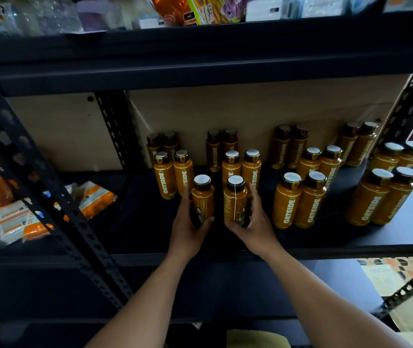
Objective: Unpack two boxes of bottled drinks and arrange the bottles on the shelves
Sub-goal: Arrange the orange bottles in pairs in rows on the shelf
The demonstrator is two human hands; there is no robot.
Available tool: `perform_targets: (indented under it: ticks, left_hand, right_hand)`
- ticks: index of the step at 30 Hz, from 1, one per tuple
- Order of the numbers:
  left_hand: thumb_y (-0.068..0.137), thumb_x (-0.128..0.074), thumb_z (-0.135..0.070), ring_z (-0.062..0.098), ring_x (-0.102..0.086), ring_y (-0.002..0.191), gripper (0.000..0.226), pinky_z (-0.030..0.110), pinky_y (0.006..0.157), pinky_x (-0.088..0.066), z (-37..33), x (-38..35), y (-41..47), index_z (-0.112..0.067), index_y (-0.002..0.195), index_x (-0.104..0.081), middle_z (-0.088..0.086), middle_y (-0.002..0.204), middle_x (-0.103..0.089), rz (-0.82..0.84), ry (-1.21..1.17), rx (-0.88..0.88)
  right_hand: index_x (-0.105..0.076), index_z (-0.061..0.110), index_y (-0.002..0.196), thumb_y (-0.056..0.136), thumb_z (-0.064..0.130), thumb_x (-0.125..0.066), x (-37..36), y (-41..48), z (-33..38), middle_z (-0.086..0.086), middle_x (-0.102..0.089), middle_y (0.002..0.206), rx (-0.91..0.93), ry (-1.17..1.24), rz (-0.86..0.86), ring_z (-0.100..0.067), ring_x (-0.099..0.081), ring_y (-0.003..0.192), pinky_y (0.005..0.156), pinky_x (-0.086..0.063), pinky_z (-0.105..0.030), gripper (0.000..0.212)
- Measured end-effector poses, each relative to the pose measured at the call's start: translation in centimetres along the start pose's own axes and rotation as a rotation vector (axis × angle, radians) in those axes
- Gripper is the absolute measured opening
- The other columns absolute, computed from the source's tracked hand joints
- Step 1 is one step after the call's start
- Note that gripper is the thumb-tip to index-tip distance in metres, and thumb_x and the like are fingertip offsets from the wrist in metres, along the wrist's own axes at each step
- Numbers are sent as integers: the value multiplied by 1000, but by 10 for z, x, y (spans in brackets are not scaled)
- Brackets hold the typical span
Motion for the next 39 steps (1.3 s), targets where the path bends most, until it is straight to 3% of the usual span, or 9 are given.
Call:
perform_targets:
  ticks: [5, 10, 16, 21, 25, 28, 31, 34, 39]
  left_hand:
    - [90, -73, -10, -5, -24, 138, 116, 35, 117, -29, 5, 3, -1, -64, 147, 12, -29, 147, -27, 32, -30, 49]
    - [80, -86, -28, 14, -24, 150, 127, 45, 120, -29, 0, 3, 3, -70, 140, 18, -11, 165, -23, -8, 0, 69]
    - [88, -74, -8, 4, -30, 139, 119, 38, 114, -33, 8, 1, 2, -66, 143, 15, -32, 142, -28, 57, -45, 72]
    - [86, -78, -10, 0, -27, 138, 121, 33, 112, -33, 7, 2, 2, -60, 149, 13, -32, 146, -25, 46, -75, 84]
    - [84, -82, -20, 2, -23, 144, 120, 34, 115, -29, 5, 1, 4, -56, 152, 10, -23, 160, -19, 13, -53, 67]
    - [88, -76, -11, 3, -30, 142, 116, 37, 116, -33, 9, 1, 3, -58, 152, 9, -34, 150, -28, 40, -71, 76]
    - [88, -74, -6, -1, -32, 135, 116, 32, 110, -35, 12, 3, 2, -62, 147, 8, -47, 131, -27, 48, -75, 91]
    - [88, -74, -9, 0, -31, 135, 116, 33, 109, -35, 10, 2, 2, -60, 150, 9, -33, 141, -28, 53, -75, 99]
    - [88, -75, -10, 1, -30, 138, 117, 38, 113, -35, 12, 2, 2, -69, 143, 10, -31, 144, -27, 51, -83, 90]
  right_hand:
    - [1, 60, 154, 90, 13, -77, 0, -1, -5, 19, -26, 166, -46, 87, 66, -6, -22, 153, 126, -23, -51, 111]
    - [0, 56, 156, 91, 12, -76, -2, -1, -5, 17, -30, 164, -66, 102, 77, -6, -26, 152, 125, -25, -49, 109]
    - [-4, 76, 138, 91, 21, -77, -3, 0, -5, 51, -33, 134, -63, 19, 88, 1, -28, 144, 124, -27, -44, 103]
    - [-8, 47, 159, 82, 39, -85, -1, 2, 1, 10, -29, 163, -52, -84, -34, -15, -30, 149, 118, -34, -43, 109]
    - [-5, 54, 155, 79, 46, -86, -1, 1, 2, 14, -25, 165, -30, -71, -14, -11, -28, 148, 118, -33, -43, 111]
    - [-1, 67, 147, 85, 28, -84, 2, -1, -5, 19, -31, 160, -46, 6, 24, -4, -29, 146, 121, -31, -43, 110]
    - [-4, 62, 148, 87, 24, -83, 2, -1, -7, 17, -42, 154, -87, 26, 26, -3, -36, 141, 118, -33, -38, 106]
    - [-13, 58, 145, 83, 29, -85, 1, 1, 1, 18, -41, 149, -72, -7, -19, -3, -37, 134, 109, -35, -32, 100]
    - [-14, 51, 154, 76, 42, -89, 0, 3, 1, 11, -37, 159, -46, -26, -35, -9, -38, 141, 112, -36, -36, 109]
Point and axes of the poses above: each hand's wrist, its own y-axis towards the middle knuckle, its own x-axis out of the back of the hand, z = x × y, the point moved 7 cm from there along y, towards the middle knuckle
